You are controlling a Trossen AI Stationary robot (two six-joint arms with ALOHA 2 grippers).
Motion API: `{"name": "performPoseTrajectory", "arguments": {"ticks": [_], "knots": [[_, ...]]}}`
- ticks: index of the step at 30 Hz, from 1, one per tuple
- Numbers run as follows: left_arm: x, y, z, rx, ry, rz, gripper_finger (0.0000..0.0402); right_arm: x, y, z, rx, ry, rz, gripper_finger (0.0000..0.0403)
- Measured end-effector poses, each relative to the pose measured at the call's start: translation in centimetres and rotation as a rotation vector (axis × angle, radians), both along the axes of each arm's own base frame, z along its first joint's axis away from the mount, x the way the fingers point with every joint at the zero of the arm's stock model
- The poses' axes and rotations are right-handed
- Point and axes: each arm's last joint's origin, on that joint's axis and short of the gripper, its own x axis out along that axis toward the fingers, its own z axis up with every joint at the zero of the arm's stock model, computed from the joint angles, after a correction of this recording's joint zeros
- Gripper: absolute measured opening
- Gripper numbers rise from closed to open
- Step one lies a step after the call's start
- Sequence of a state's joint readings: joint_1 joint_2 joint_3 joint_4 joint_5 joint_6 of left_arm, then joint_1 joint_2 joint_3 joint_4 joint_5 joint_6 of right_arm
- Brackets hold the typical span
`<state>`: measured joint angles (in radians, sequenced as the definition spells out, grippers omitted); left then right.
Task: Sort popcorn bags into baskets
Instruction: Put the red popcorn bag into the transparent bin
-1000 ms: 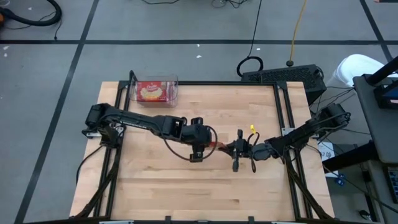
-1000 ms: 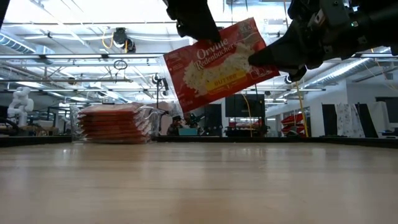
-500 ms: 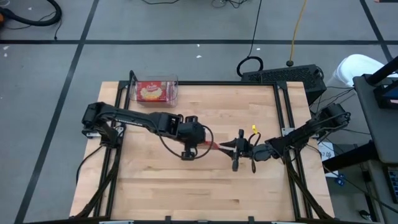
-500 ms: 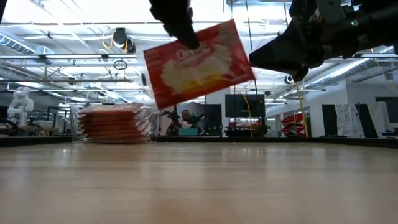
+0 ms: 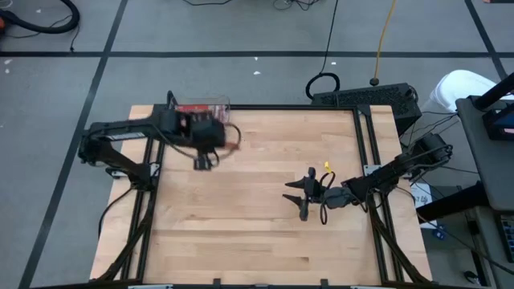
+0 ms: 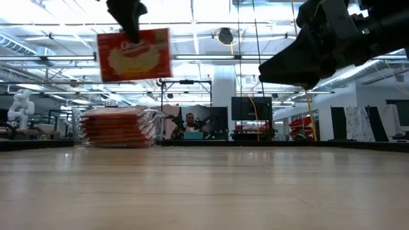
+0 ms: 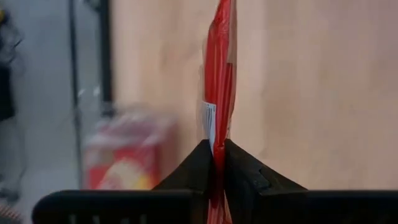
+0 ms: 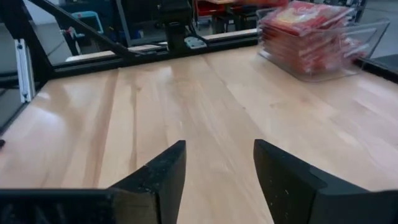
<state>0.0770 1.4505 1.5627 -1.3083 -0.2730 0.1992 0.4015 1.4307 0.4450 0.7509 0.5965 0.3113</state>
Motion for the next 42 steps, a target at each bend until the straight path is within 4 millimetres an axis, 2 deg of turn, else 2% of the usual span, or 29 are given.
{"name": "performPoseTrajectory", "arguments": {"ticks": [3,10,14,18,27,35,42], "knots": [[-2.0,2.2,0.7,0.045,0.063,0.016,0.0034,0.0,0.3,0.1,0.042,-0.018,0.04,0.0182],[-3.9,8.2,0.6,0.095,0.159,0.048,0.0014,-0.2,1.1,0.4,0.034,-0.036,0.087,0.0182],[-4.4,11.3,-0.3,0.083,0.207,0.078,0.0035,-0.4,1.5,0.4,0.033,-0.034,0.102,0.0182],[-5.0,13.4,-0.8,0.039,0.197,0.097,0.0046,-0.5,1.8,0.3,0.031,-0.027,0.116,0.0182],[-5.5,15.1,-1.2,-0.036,0.152,0.081,0.0018,-0.6,1.8,0.2,0.024,-0.02,0.118,0.0182],[-5.7,15.9,-2.3,-0.066,0.184,0.067,0.0053,-0.6,1.8,0.2,0.029,-0.018,0.116,0.0182],[-5.8,16.1,-3.4,-0.081,0.202,0.058,0.0051,-0.6,1.8,0.2,0.038,-0.015,0.113,0.0182]]}}
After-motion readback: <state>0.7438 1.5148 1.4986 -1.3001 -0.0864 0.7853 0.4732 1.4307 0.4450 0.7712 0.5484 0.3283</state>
